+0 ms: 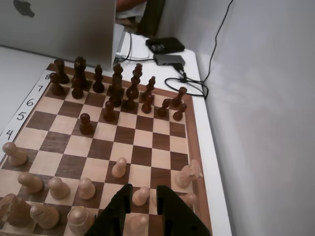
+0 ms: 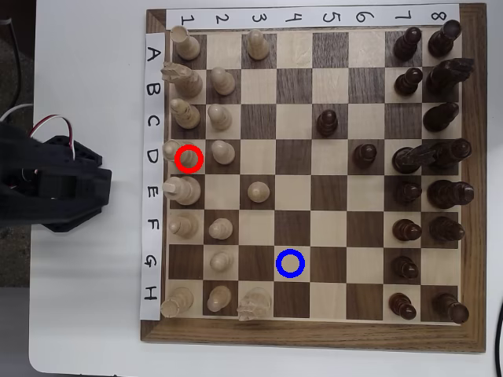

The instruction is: Move the piece to destination

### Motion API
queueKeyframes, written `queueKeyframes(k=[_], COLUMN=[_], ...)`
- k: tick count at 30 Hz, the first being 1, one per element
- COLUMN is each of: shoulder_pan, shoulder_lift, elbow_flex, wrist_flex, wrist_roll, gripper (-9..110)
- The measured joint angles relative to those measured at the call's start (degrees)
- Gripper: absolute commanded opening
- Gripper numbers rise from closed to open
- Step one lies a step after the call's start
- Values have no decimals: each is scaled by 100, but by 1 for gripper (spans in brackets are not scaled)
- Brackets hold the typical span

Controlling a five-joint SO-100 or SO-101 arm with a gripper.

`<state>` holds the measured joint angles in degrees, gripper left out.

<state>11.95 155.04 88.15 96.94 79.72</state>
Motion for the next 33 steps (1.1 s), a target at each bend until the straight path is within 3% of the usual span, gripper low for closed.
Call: queueKeyframes(k=[14,33], shoulder_pan=[-202,-1503], shoulder_lift=[-308,-1239], elbow_flex=[1099,1354], wrist_flex=[18,18], wrist_roll=[413,1248], gripper=[9,17])
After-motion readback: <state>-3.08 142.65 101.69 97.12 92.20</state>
